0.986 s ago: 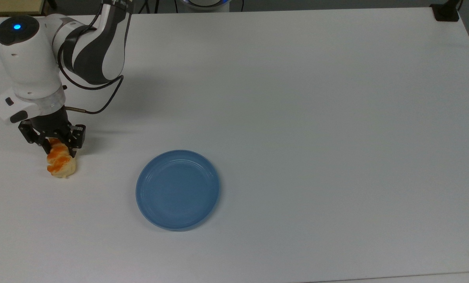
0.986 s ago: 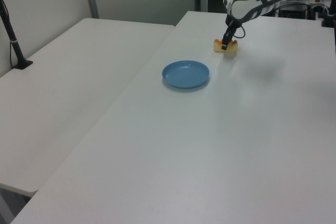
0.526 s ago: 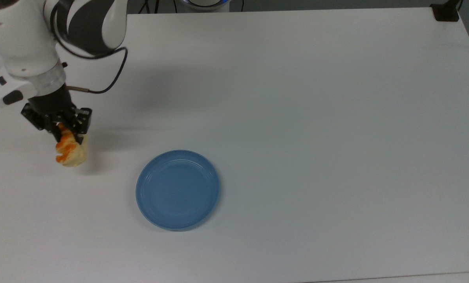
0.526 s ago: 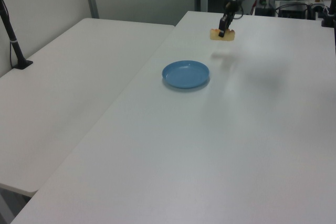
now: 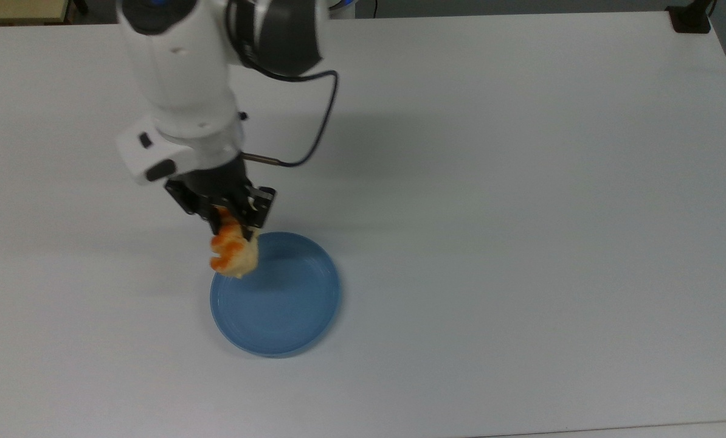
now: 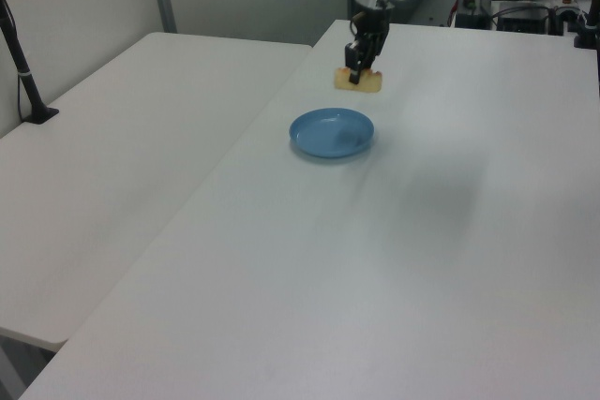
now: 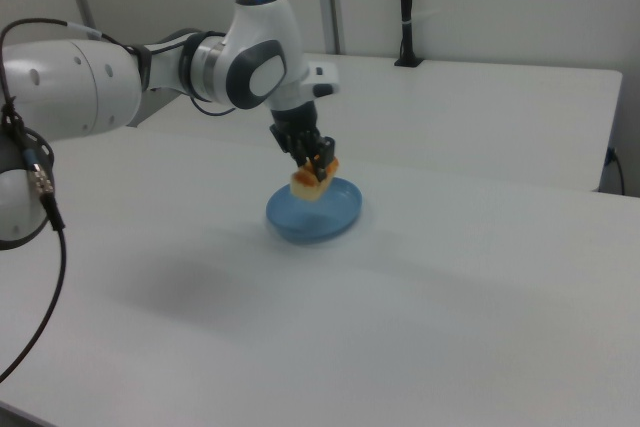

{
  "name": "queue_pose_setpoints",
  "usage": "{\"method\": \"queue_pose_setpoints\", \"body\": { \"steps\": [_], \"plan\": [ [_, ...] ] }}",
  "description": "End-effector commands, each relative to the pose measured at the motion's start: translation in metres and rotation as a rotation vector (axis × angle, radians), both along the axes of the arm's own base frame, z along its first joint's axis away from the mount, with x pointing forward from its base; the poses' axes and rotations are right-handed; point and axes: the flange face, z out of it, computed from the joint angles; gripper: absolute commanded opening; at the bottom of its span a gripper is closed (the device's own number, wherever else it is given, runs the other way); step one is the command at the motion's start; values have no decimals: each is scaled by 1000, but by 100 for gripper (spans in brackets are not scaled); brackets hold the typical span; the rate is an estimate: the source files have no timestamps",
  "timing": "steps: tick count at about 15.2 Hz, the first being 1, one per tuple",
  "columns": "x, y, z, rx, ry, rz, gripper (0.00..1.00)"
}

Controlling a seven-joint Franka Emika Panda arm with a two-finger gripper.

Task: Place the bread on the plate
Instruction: 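Carry the held bread roll over the blue plate and lower it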

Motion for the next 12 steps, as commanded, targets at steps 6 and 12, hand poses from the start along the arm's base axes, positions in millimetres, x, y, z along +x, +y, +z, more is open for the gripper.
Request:
{"method": "queue_pose_setpoints", "body": {
  "steps": [6, 12],
  "plan": [
    [35, 50, -66, -85, -58, -15, 47],
    [40, 45, -91, -84, -67, -39, 100]
  ]
}}
